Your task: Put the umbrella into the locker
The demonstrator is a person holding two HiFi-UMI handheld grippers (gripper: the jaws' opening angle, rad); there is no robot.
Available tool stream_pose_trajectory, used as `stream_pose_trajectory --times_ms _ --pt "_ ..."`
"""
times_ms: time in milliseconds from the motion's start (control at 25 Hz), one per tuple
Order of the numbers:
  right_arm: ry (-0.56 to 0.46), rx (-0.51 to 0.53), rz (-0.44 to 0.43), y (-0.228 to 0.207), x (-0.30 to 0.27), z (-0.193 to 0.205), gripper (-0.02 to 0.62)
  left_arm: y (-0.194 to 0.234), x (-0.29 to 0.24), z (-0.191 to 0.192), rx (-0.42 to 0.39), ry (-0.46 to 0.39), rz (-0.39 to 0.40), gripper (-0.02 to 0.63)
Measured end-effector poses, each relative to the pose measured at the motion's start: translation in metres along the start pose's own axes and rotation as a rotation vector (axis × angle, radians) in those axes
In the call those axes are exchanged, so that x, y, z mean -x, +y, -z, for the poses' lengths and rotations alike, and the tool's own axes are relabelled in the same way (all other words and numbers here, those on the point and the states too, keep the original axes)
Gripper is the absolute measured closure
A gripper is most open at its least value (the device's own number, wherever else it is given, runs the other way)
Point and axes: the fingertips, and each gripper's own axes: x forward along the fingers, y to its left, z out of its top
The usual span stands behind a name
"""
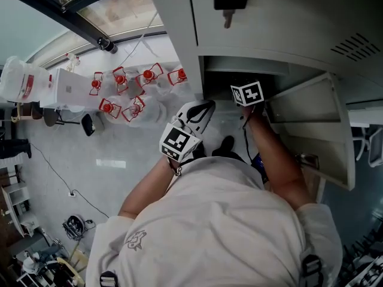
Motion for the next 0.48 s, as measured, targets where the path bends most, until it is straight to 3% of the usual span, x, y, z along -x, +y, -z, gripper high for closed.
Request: stream_pose_trajectory --times_ms 480 --pt "0.030 0.021 0.027 -0.0003 -0.0058 0.0038 0.436 0.0002 0.0056 0.0062 -0.004 0.007 0.001 0.595"
